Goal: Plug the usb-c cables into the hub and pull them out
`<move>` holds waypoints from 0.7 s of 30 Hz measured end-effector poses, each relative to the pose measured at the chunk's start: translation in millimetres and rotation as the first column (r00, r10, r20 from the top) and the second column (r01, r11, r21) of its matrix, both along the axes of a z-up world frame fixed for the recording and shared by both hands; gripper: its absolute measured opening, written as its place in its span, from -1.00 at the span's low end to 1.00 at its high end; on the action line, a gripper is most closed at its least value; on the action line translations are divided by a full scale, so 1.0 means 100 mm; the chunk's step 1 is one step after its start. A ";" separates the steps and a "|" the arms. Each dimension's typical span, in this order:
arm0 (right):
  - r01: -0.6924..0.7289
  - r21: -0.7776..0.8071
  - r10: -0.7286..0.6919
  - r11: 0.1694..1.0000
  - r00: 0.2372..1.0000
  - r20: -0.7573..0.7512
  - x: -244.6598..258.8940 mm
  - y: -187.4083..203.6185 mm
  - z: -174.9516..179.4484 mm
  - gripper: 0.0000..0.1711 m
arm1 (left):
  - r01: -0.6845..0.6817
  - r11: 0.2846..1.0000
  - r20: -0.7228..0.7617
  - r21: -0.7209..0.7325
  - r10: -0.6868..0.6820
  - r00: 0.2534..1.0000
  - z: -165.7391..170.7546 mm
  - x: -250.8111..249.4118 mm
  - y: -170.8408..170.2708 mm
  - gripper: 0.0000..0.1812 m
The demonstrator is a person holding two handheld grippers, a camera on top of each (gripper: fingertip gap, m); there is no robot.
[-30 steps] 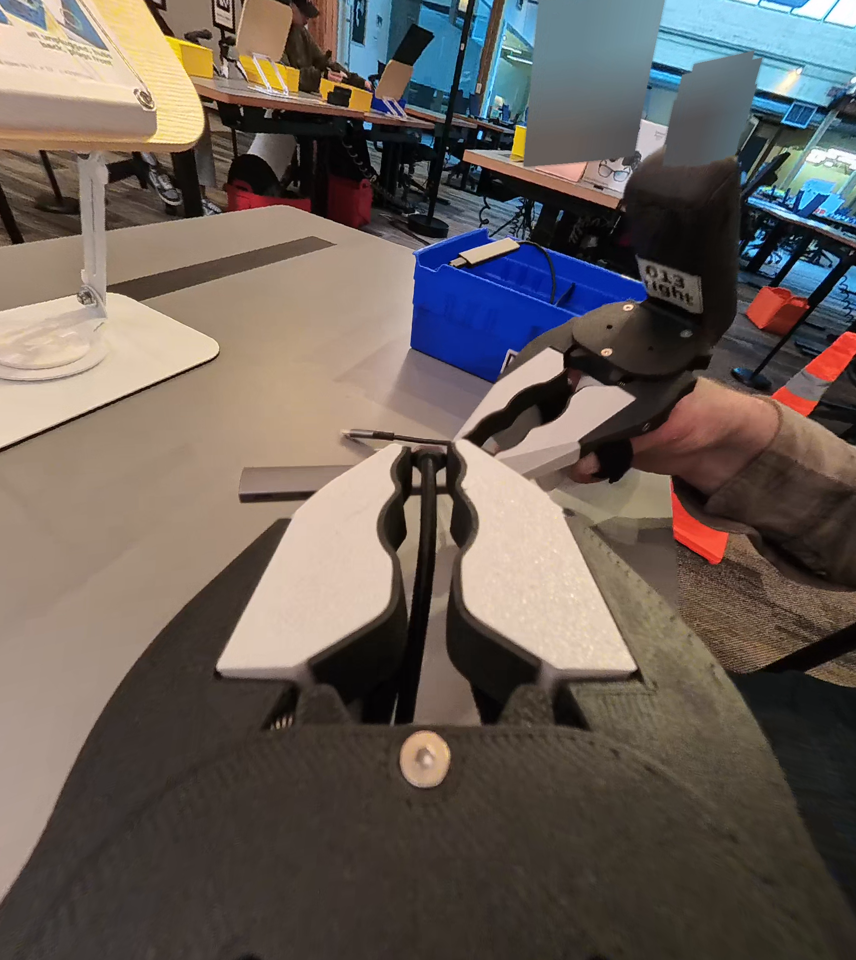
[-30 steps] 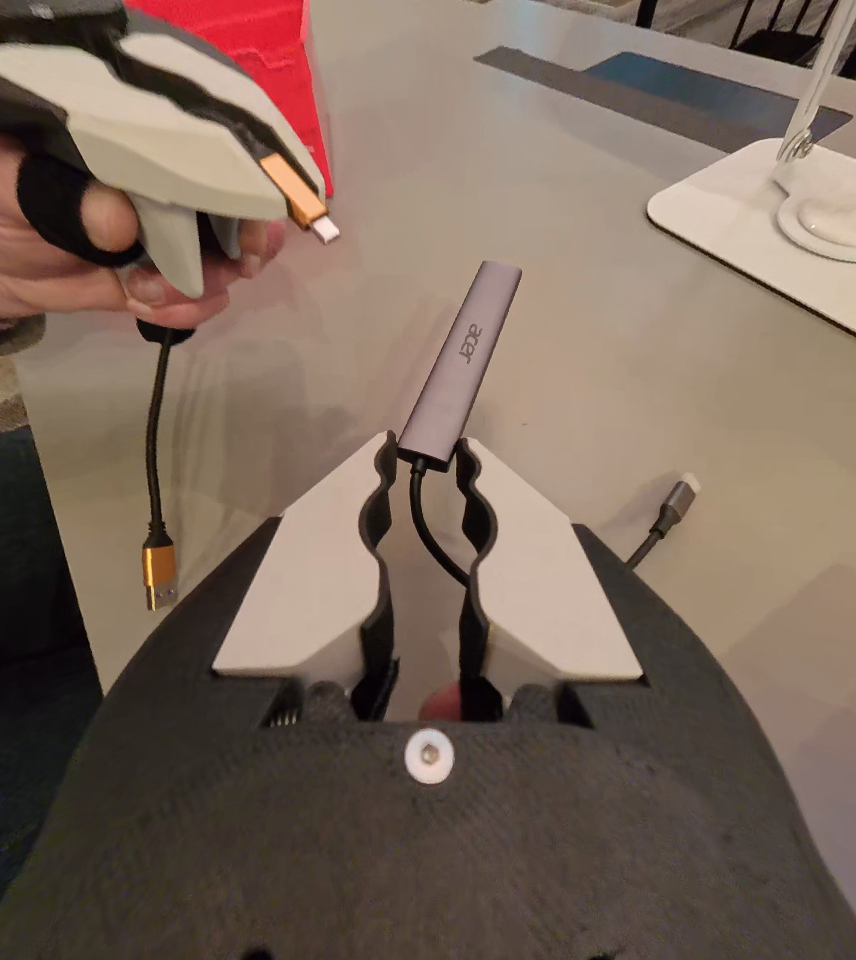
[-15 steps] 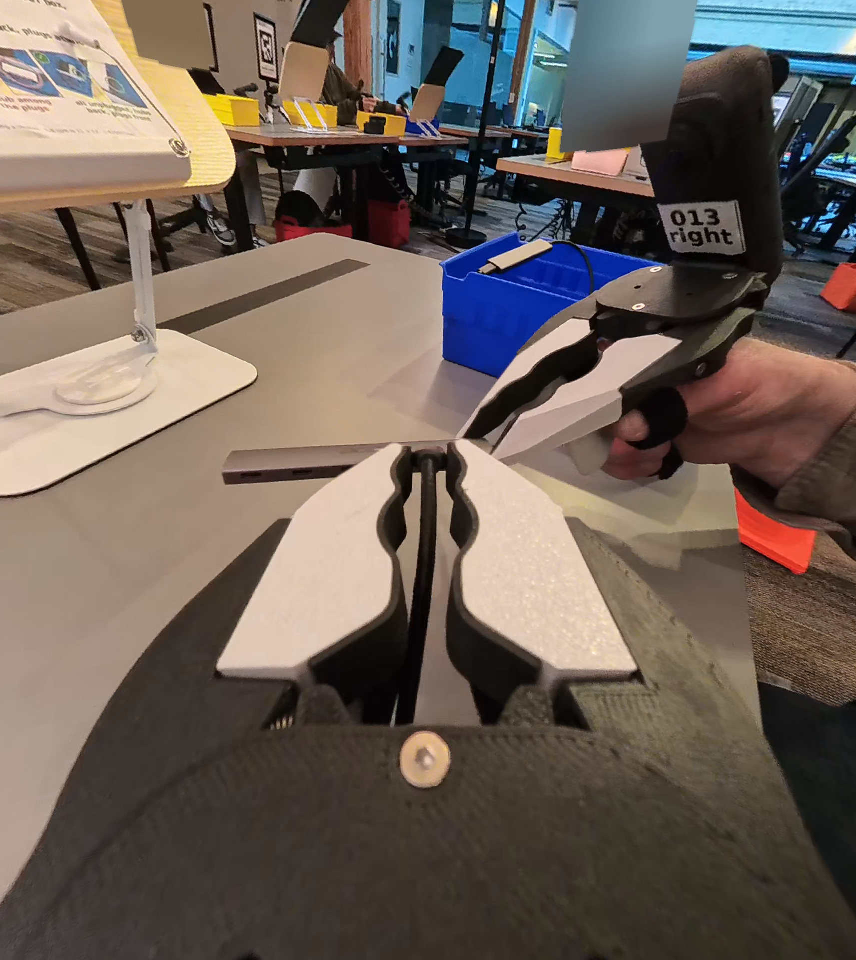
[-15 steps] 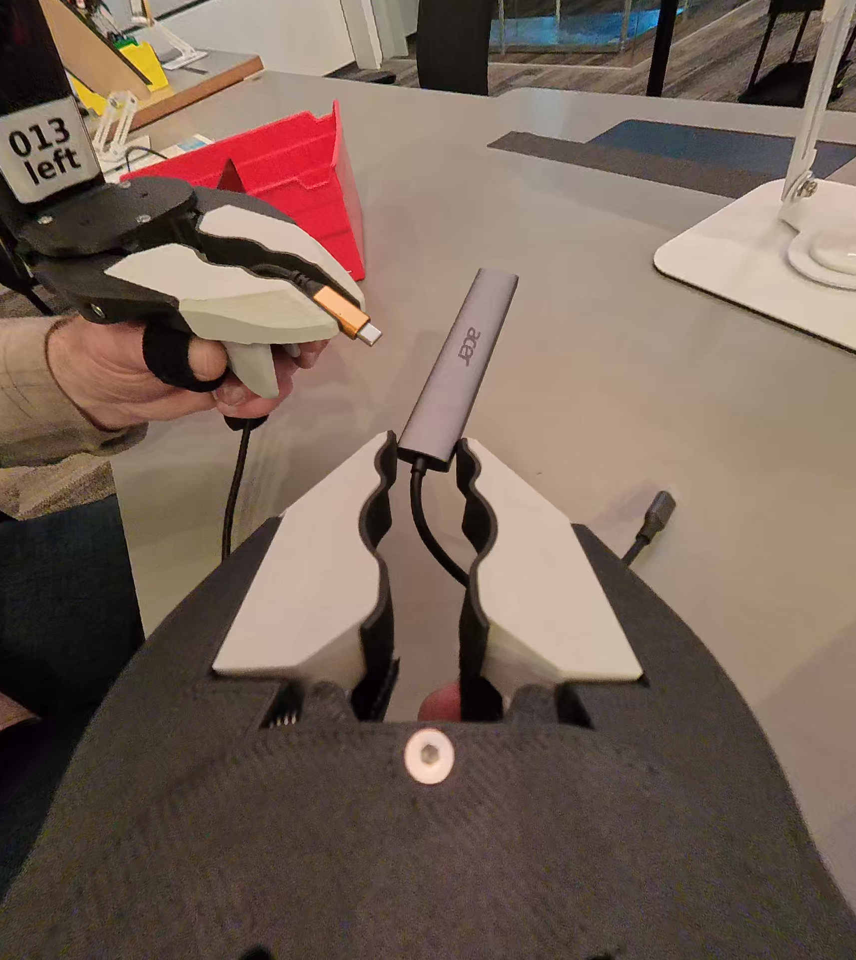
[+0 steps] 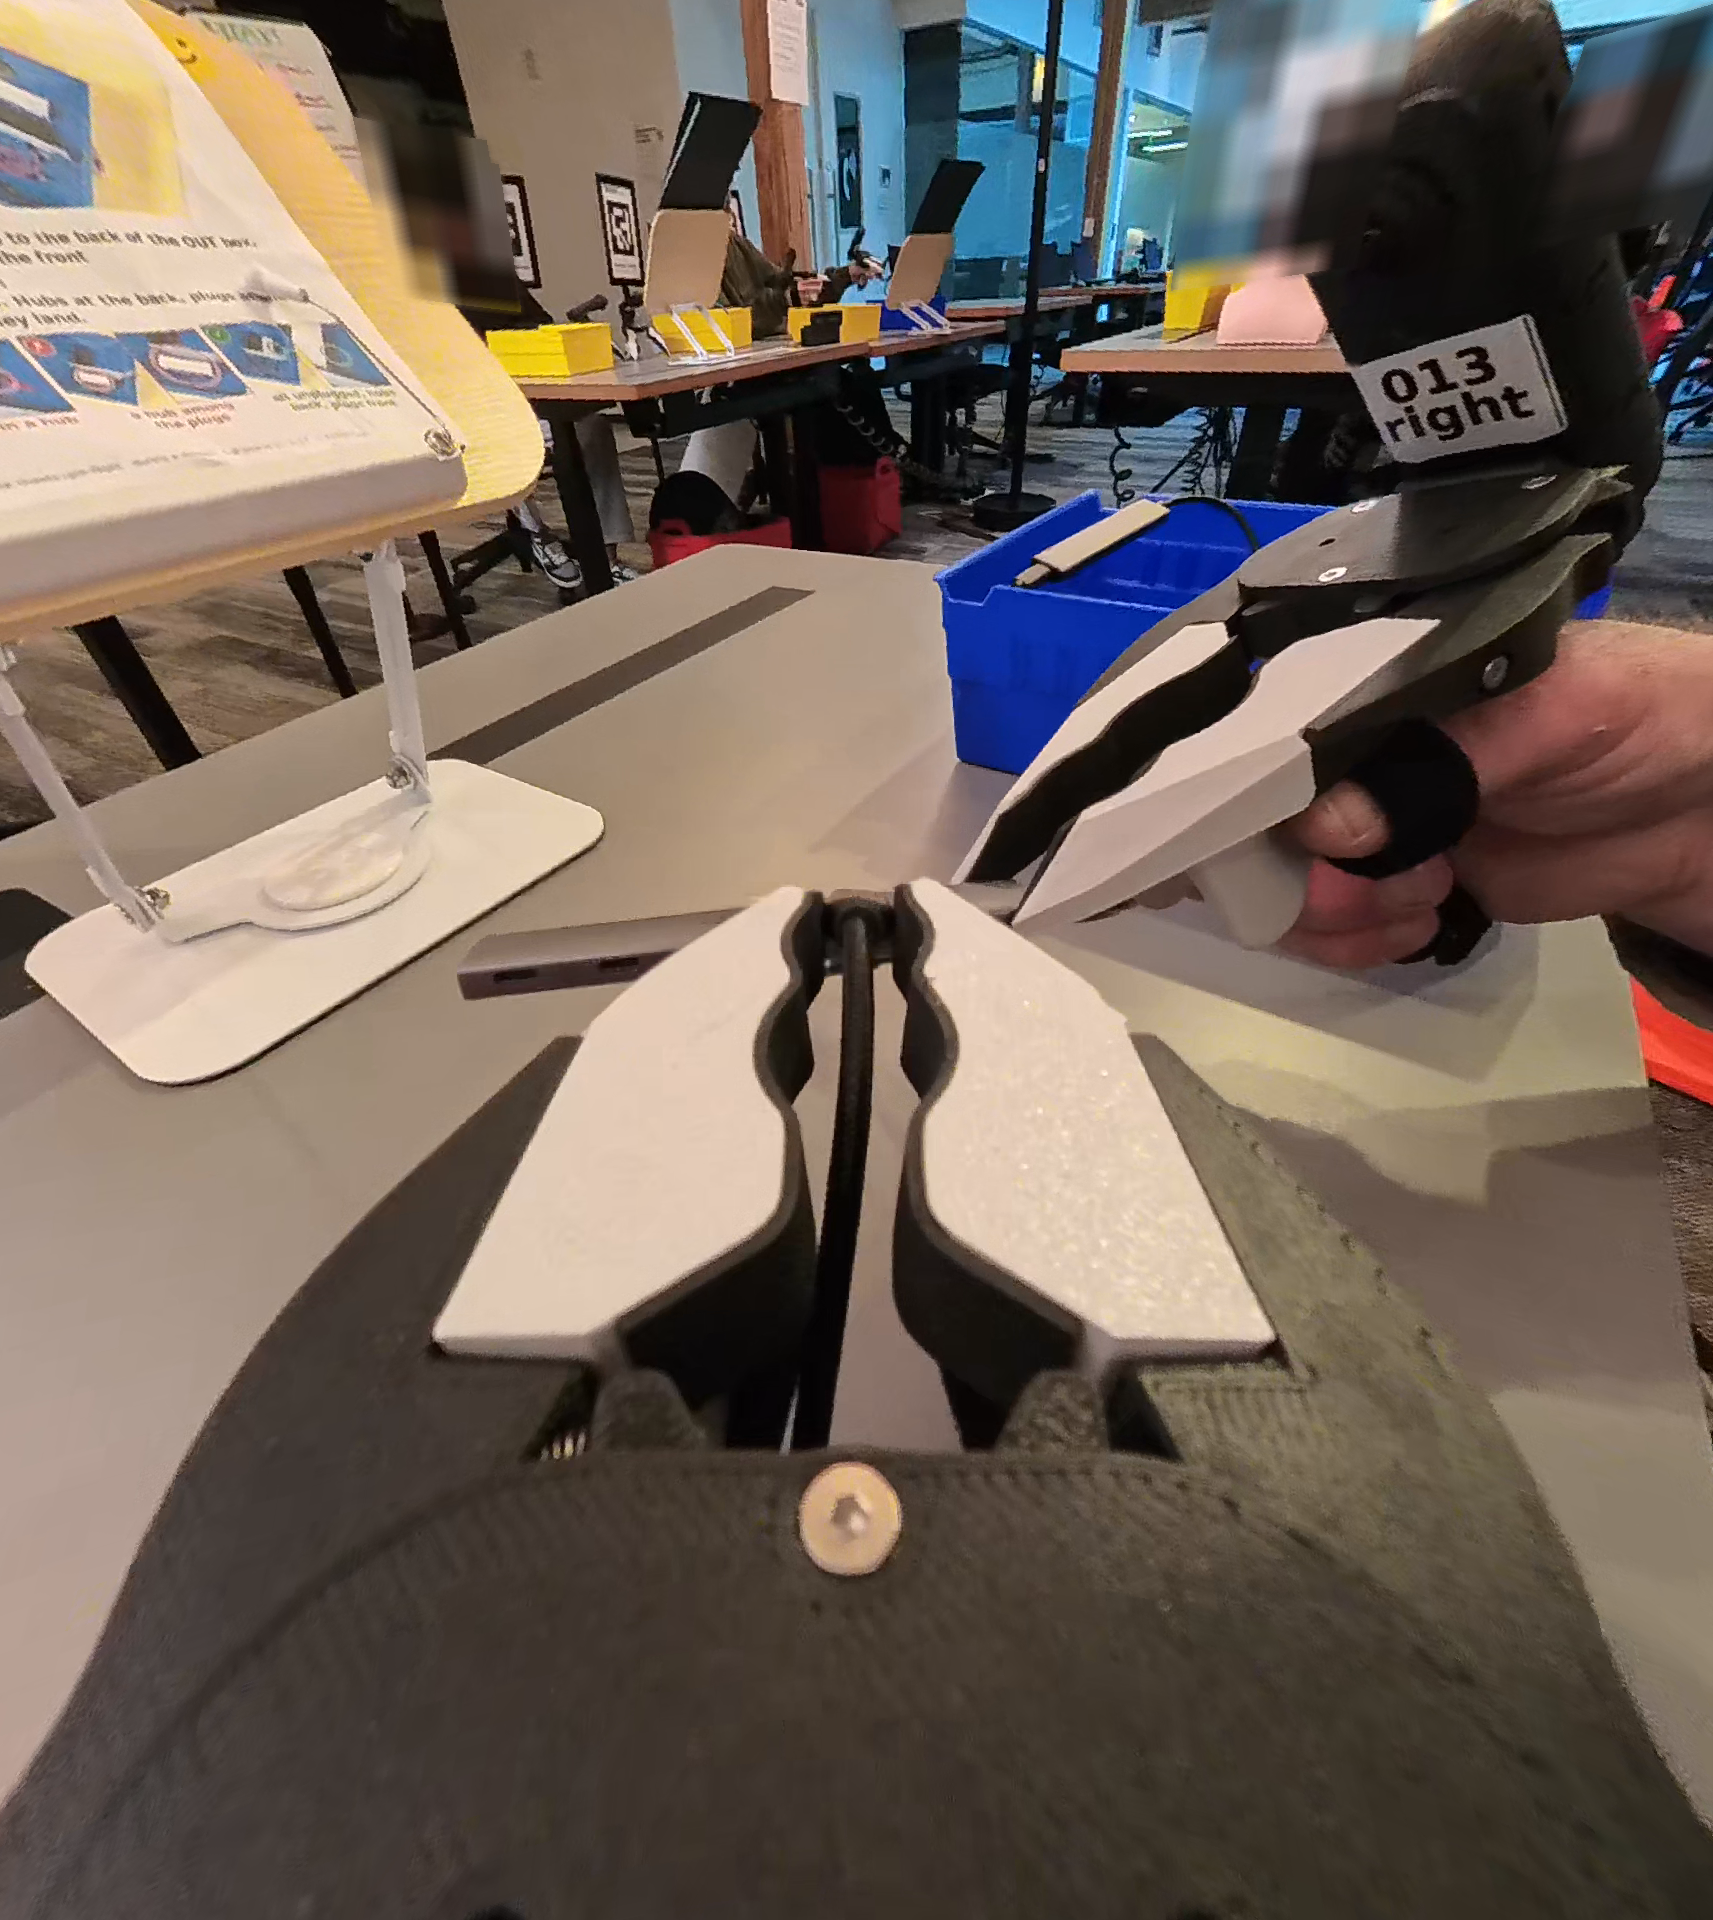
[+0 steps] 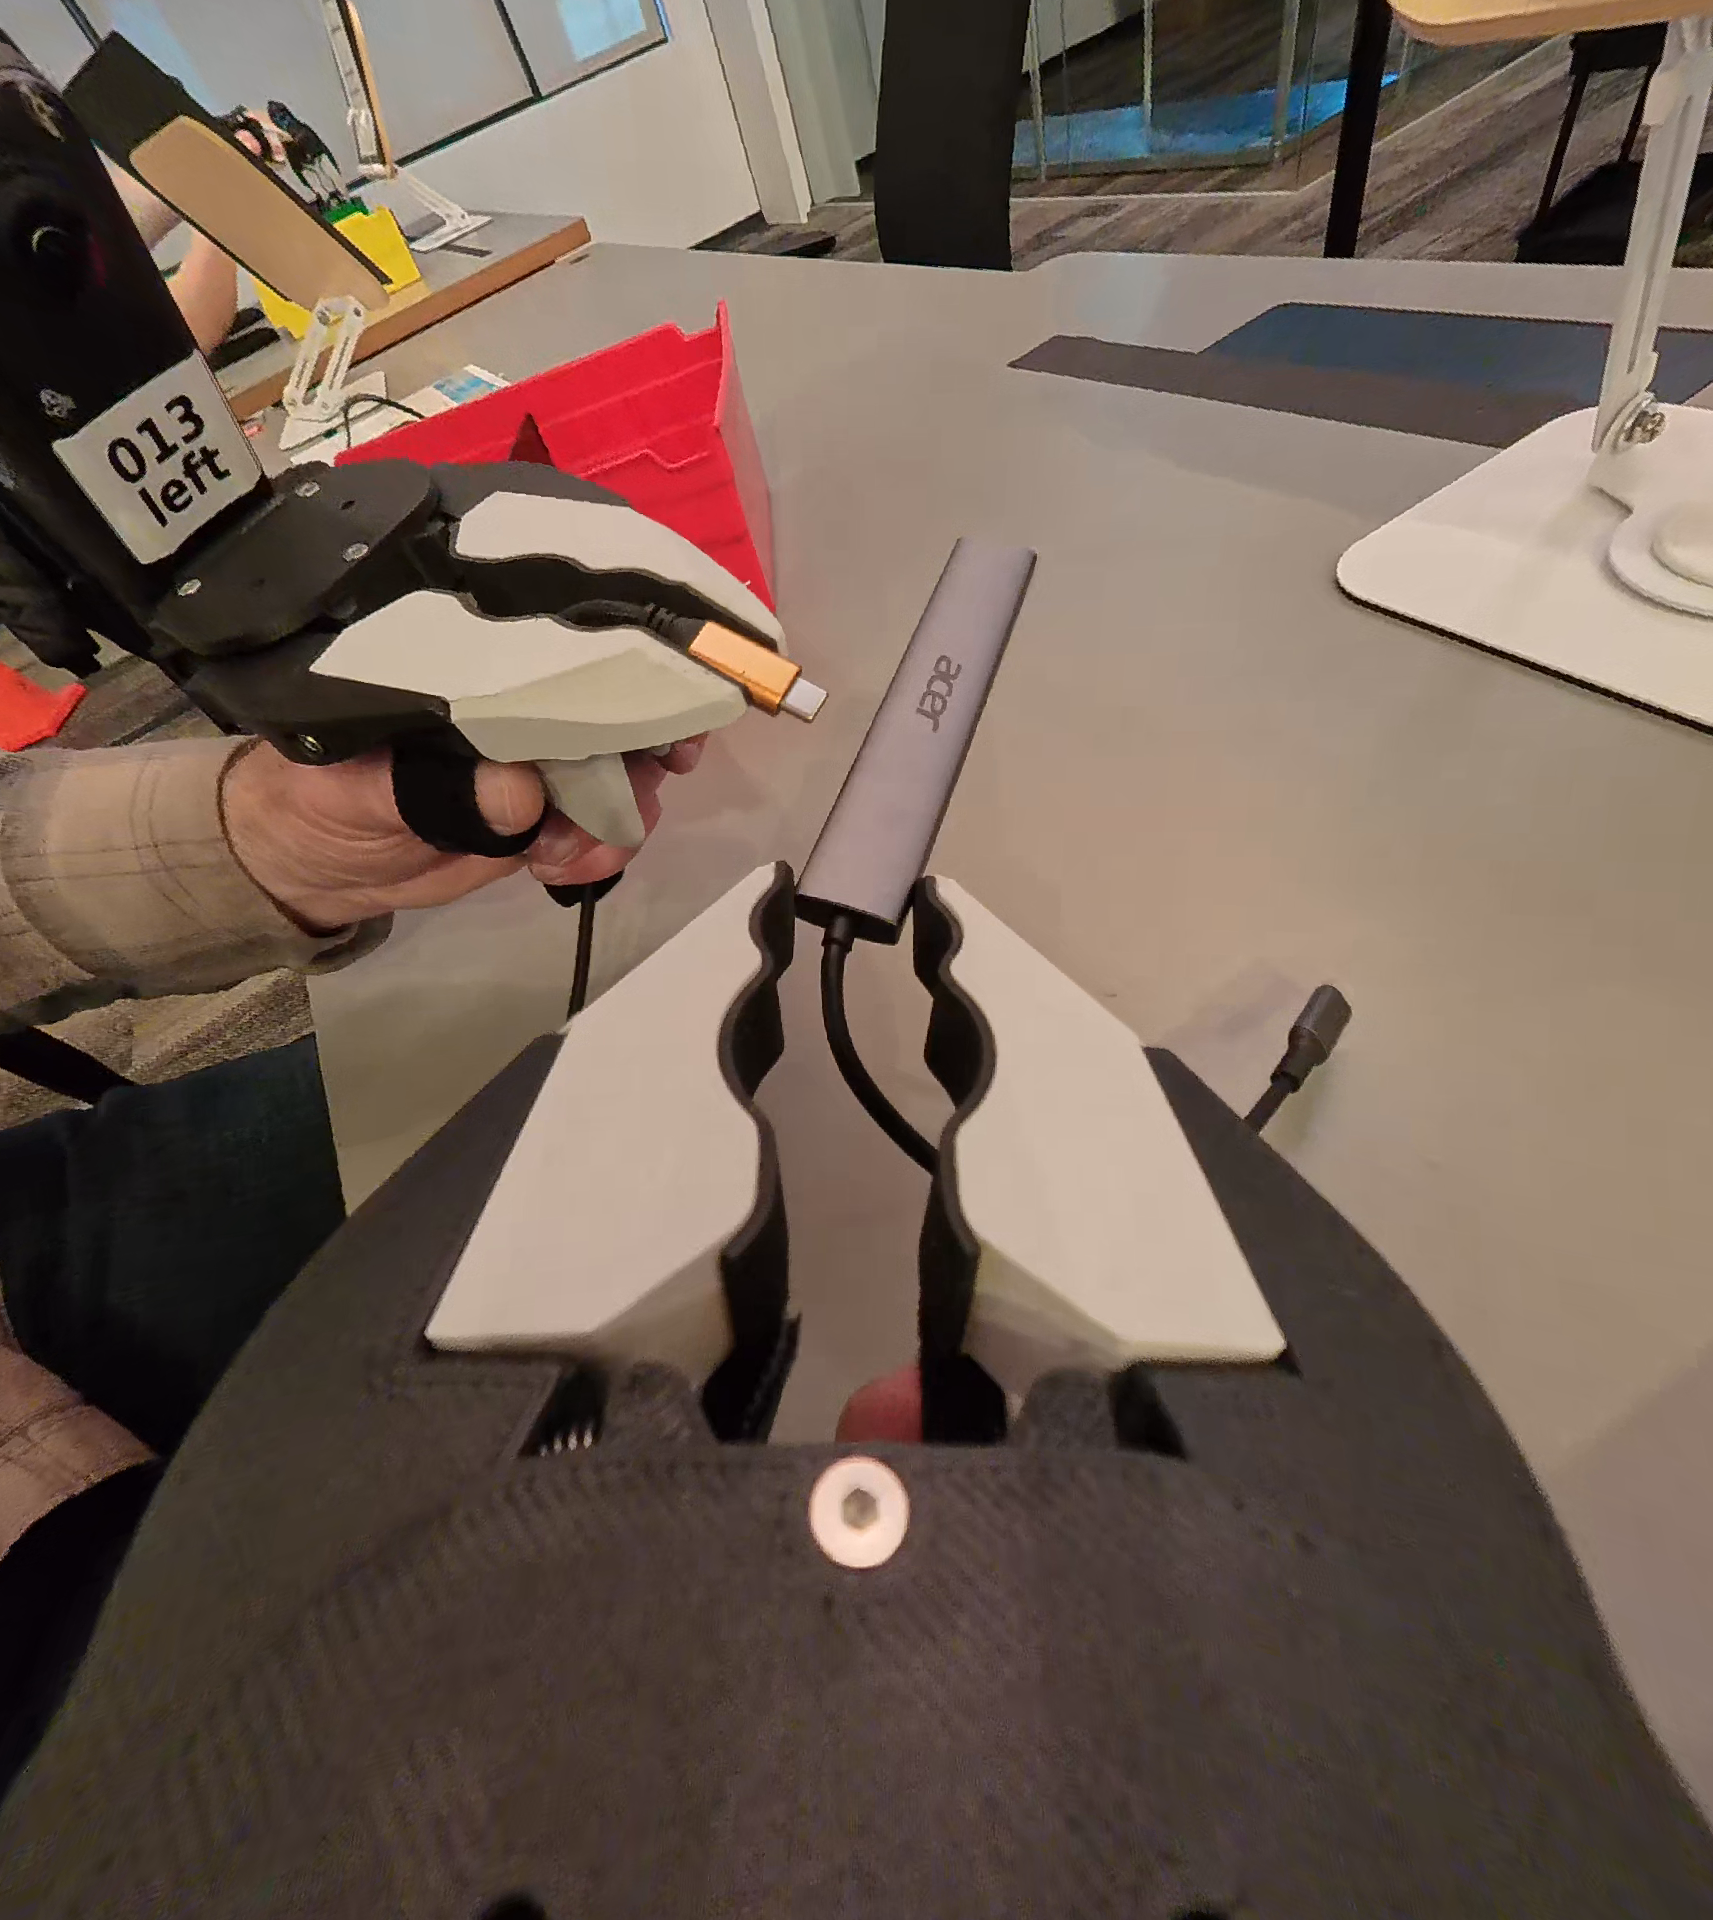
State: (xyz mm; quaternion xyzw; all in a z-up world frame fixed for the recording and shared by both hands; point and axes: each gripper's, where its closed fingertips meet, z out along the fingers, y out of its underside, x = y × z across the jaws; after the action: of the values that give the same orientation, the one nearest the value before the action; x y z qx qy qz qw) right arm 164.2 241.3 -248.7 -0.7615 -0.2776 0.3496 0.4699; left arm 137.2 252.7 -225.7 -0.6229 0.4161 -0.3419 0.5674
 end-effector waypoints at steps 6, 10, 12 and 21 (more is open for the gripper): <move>-0.005 0.000 0.005 1.000 0.999 -0.036 -0.01 0.00 0.06 -0.76 | -0.005 0.999 -0.022 0.042 0.006 1.000 0.01 0.02 -0.01 -0.87; -0.006 0.000 0.006 1.000 0.999 -0.054 -0.02 -0.01 0.09 -0.76 | -0.015 0.998 -0.028 0.059 0.017 0.999 0.01 0.01 0.00 -0.87; -0.009 0.000 0.009 1.000 0.998 -0.061 -0.02 -0.01 0.10 -0.76 | -0.019 0.998 -0.031 0.066 0.022 0.999 0.01 0.00 0.00 -0.87; -0.011 0.001 0.012 1.000 0.997 -0.082 -0.02 -0.03 0.14 -0.76 | -0.042 0.994 -0.045 0.105 0.047 0.998 0.03 0.00 0.03 -0.87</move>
State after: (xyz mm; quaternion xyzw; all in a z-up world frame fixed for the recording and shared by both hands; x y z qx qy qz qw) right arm 162.5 238.6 -235.1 -0.7447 -0.2624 0.3833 0.4791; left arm 137.0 255.4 -222.6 -0.6095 0.4328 -0.2923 0.5964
